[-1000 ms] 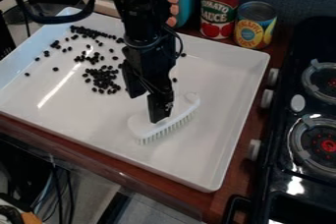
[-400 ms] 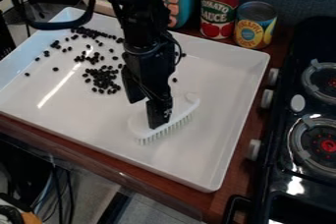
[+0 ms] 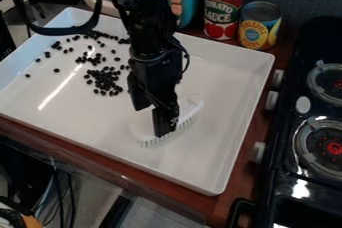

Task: Sweep into pile

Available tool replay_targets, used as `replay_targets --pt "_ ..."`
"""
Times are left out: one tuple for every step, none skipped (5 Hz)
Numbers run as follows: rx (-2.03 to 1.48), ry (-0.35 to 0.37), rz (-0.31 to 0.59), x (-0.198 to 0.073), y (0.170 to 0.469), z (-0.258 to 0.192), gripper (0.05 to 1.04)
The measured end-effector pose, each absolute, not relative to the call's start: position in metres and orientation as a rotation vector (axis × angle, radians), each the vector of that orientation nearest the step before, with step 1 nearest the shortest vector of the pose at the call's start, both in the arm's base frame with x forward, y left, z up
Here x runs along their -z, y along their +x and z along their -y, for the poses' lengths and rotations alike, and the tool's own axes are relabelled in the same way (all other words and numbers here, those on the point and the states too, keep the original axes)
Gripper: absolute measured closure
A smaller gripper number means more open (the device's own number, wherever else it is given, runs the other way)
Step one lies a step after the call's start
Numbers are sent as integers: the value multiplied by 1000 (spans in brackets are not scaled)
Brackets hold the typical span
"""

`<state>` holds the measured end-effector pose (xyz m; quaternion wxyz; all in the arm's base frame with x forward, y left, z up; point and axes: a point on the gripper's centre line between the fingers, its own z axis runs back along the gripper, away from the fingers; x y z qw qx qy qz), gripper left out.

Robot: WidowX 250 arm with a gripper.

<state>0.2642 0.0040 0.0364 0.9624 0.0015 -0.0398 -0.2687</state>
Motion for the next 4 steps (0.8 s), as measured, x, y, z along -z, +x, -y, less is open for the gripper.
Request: replay_targets --pt "532 14 80 -34 266 -5 113" --pt "513 23 58 -26 268 -7 338" --pt "507 48 61 -25 274 -11 346" --pt "510 63 59 -24 277 -13 346"
